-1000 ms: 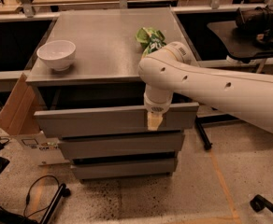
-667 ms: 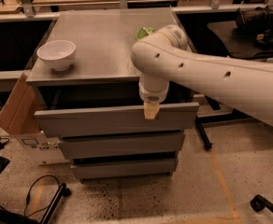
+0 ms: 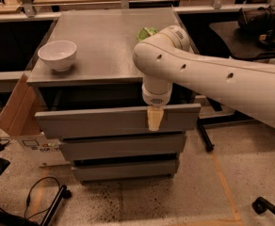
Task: Open top drawer
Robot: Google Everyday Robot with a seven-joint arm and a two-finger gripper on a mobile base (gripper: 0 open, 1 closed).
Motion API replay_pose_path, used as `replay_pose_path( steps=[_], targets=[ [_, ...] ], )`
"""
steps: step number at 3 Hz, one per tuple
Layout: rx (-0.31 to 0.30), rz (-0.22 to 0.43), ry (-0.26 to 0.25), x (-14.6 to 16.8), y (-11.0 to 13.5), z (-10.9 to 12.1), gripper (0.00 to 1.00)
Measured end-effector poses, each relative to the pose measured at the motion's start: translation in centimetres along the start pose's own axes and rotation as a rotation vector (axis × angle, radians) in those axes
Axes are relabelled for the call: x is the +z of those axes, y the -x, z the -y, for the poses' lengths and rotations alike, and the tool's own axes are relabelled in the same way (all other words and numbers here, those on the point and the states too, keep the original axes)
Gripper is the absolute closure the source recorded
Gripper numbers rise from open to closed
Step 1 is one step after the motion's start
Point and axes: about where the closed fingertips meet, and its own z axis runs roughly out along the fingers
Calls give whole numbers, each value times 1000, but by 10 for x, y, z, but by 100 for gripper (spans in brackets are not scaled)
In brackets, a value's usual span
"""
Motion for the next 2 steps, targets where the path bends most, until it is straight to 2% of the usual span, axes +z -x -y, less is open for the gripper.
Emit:
replay_pose_path(
  steps=[1,2],
  targets=[
    [9,46,-9,39,10,2,0],
    [9,48,-12,40,9,2,0]
  ],
)
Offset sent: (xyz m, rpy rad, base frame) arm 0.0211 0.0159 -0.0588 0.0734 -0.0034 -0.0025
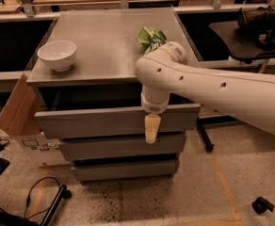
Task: Open top drawer
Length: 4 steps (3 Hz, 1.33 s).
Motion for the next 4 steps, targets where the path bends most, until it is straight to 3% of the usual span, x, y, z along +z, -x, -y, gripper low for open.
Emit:
replay_pose_path(
  steps=[1,2,3,4],
  targets=[
    [-1,32,-55,18,-1,-7,0],
    [-1,32,-55,18,-1,-7,0],
    [23,17,17,32,-1,-5,0],
    [23,16,17,32,-1,-5,0]
  ],
)
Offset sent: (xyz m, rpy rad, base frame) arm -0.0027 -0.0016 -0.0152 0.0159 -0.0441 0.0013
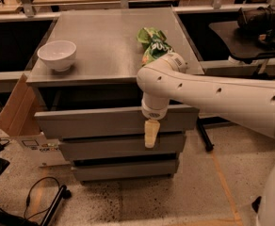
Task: Open top drawer
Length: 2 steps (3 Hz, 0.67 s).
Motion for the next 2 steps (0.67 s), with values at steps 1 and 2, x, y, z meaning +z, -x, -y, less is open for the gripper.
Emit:
replay_pose_path(
  steps=[1,2],
  targets=[
    [25,-28,67,6,-7,-14,18],
    [58,-69,200,15,-24,-45,41]
  ],
)
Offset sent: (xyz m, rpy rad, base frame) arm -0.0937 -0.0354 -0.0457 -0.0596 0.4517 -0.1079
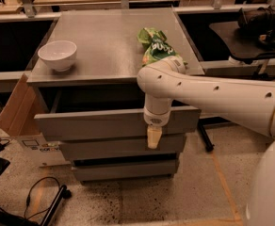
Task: Open top drawer
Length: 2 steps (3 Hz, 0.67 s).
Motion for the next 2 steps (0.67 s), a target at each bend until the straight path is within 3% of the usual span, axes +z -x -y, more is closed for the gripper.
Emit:
replay_pose_path(
  steps=[2],
  targets=[
    [0,0,0,-7,0,0,88]
  ],
)
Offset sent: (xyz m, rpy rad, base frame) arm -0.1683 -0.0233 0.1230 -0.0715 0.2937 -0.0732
